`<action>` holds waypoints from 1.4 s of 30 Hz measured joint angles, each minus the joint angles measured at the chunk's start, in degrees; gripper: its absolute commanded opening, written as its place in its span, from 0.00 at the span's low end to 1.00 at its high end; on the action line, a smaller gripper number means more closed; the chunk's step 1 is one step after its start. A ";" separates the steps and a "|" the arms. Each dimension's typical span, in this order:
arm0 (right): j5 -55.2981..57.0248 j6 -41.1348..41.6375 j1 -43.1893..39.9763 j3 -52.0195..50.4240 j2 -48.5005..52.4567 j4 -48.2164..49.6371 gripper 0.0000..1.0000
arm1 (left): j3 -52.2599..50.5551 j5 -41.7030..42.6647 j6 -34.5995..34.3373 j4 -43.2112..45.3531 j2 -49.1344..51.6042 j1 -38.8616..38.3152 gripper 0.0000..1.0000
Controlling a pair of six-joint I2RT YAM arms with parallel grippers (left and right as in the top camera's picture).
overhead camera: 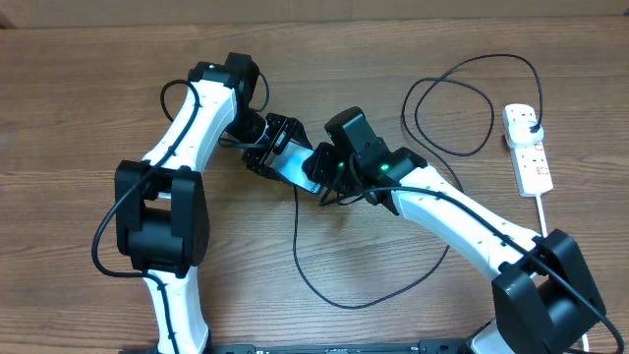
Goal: Plug charger to phone and switch on socket
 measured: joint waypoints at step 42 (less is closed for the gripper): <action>-0.52 2.14 -0.07 -0.44 0.00 0.42 0.04 | 0.20 0.85 -0.79 0.13 0.00 0.00 0.93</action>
